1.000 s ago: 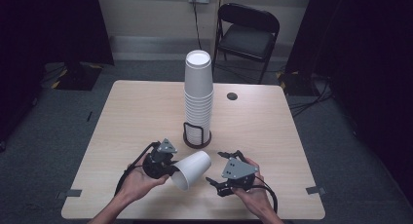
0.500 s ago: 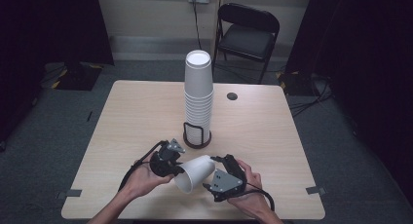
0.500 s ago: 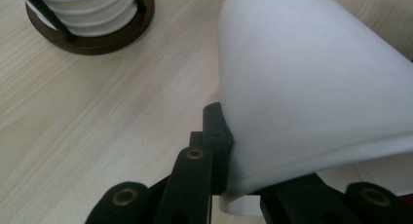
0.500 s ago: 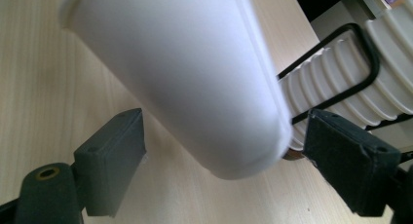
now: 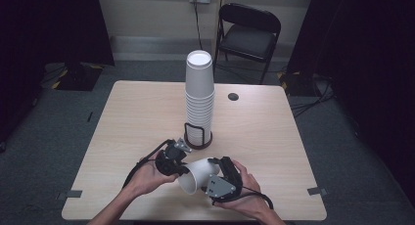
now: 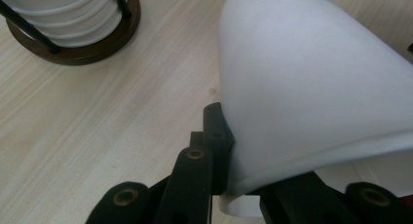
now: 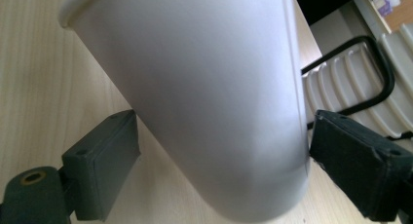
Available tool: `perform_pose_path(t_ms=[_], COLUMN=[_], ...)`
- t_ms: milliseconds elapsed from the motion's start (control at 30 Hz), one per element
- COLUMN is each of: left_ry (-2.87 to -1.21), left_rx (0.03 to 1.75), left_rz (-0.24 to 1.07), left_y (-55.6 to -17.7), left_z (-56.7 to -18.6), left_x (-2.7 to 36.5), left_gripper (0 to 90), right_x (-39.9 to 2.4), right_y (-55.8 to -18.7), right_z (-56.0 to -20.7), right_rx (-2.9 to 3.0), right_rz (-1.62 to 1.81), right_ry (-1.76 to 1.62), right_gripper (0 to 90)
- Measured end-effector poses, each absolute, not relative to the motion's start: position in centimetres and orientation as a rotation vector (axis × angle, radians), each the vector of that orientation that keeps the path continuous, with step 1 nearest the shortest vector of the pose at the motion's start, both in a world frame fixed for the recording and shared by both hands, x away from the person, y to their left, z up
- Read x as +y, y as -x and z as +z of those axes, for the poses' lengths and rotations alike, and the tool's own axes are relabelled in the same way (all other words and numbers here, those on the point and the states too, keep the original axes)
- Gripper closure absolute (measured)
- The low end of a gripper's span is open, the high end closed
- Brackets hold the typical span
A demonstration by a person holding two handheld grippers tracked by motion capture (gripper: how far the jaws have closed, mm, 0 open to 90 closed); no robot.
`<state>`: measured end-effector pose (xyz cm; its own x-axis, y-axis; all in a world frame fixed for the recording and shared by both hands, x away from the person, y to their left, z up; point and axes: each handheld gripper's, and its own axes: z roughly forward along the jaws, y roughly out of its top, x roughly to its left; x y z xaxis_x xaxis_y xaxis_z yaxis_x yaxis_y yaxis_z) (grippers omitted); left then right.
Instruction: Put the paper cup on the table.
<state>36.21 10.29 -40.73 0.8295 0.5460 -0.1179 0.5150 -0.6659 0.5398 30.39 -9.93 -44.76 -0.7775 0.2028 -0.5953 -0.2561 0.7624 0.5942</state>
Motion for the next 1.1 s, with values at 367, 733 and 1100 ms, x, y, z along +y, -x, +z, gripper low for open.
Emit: perform_pose_path(t_ms=[367,733,1100], left_ry=[-2.433,-2.395,-2.389], left_rx=[0.783,0.805,0.807], left_rz=[0.032,0.012,-0.046], left_y=[-36.5,-36.9,-37.1], left_z=[-40.4,-40.1,-40.4], left_x=[9.3,9.8,9.3], left_gripper=[86.6,86.6,86.4], right_x=[-8.8,-8.1,-7.3], right_y=[-30.2,-30.5,-30.1], right_z=[-45.1,-44.7,-44.8], right_rx=[2.275,2.255,2.244], right_rz=[0.896,0.903,0.906], right_ry=[0.043,0.043,0.098], right_gripper=[7.9,7.5,7.5])
